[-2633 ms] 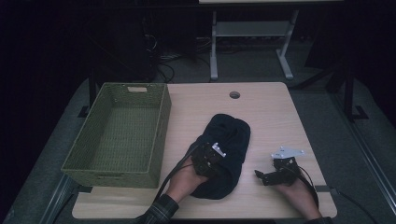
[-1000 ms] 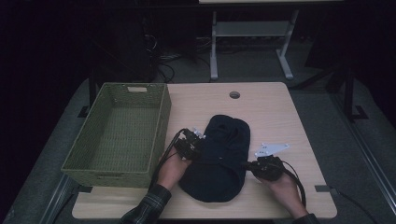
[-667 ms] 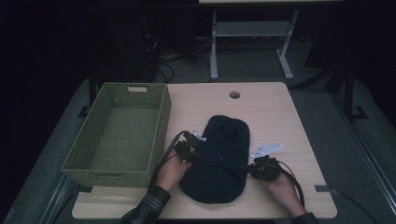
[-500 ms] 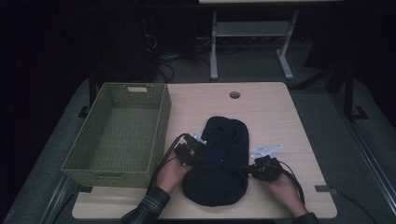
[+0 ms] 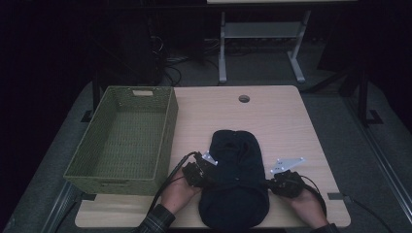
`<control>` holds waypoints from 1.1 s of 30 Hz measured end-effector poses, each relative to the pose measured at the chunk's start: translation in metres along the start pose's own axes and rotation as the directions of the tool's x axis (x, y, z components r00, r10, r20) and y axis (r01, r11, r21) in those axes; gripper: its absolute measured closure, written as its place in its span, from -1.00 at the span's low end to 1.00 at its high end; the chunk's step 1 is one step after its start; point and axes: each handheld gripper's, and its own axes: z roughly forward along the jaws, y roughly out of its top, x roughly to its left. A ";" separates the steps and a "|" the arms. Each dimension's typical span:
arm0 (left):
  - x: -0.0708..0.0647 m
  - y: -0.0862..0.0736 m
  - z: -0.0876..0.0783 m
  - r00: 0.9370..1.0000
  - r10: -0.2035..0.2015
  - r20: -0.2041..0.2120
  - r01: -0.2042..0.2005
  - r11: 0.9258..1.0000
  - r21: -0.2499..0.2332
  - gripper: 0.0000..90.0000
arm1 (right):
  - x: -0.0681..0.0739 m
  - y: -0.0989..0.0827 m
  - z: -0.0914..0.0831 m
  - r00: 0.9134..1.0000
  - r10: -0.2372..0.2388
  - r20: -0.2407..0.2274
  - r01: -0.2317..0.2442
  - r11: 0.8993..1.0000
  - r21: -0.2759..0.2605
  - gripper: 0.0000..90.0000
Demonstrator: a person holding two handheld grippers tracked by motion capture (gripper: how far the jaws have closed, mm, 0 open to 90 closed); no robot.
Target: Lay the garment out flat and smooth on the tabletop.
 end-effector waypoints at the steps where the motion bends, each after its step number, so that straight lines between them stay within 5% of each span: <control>1: -0.001 0.000 0.000 1.000 0.005 -0.001 -0.005 1.000 0.004 1.00 | 0.001 0.000 -0.001 1.000 -0.004 0.002 0.004 1.000 0.004 1.00; 6: 0.001 0.006 -0.005 1.000 -0.008 0.025 0.008 1.000 -0.028 1.00 | -0.001 0.005 -0.007 1.000 -0.013 0.001 0.013 0.998 -0.055 1.00; 10: 0.006 0.019 -0.012 1.000 -0.002 -0.004 0.002 0.998 -0.056 1.00 | -0.011 0.019 -0.016 1.000 0.010 0.025 -0.007 0.995 -0.103 1.00; 19: 0.038 0.041 -0.012 0.996 -0.056 -0.072 0.048 0.994 -0.101 1.00 | -0.049 0.049 -0.007 0.994 0.066 0.082 -0.054 0.988 -0.144 1.00; 25: 0.054 0.048 -0.005 0.991 -0.080 -0.106 0.070 0.993 -0.094 1.00 | -0.065 0.056 0.011 0.990 0.102 0.095 -0.092 0.989 -0.112 1.00; 33: 0.065 0.049 0.004 0.987 -0.101 -0.125 0.089 0.991 -0.101 0.88 | -0.065 0.058 0.040 0.994 0.063 0.090 -0.059 0.997 -0.044 1.00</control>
